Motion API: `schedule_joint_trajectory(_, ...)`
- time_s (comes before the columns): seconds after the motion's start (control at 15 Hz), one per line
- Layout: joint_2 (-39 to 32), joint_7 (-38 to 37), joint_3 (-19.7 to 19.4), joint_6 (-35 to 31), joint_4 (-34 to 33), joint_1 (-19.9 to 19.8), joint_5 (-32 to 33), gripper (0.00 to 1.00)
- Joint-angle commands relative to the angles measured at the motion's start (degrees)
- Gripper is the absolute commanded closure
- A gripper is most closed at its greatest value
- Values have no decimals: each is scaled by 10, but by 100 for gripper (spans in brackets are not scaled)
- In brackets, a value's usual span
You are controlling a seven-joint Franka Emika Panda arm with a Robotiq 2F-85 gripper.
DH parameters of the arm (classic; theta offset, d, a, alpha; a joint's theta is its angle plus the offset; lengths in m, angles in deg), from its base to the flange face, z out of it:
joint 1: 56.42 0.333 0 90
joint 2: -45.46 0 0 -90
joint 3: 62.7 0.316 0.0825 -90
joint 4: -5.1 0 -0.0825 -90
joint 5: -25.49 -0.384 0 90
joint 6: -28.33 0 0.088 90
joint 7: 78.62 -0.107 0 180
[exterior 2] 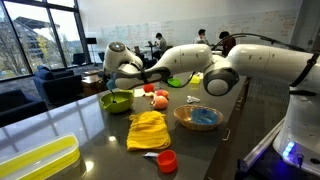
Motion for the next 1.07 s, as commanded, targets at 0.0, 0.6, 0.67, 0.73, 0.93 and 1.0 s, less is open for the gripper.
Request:
schedule_joint_trajectory(0.0,11,-60,-27,47,0,15,30,99)
schedule_joint_trajectory(0.6,17,-203,-61,168,-6,44,80,99)
schedule_joint_trajectory(0.67,18,-218,-64,185,-6,48,86,99)
schedule_joint_trajectory(0.73,21,-229,-65,201,-6,51,90,99)
schedule_joint_trajectory(0.93,28,-261,-70,254,-6,63,105,99)
schedule_joint_trajectory(1.0,30,-274,-73,274,-6,68,111,99)
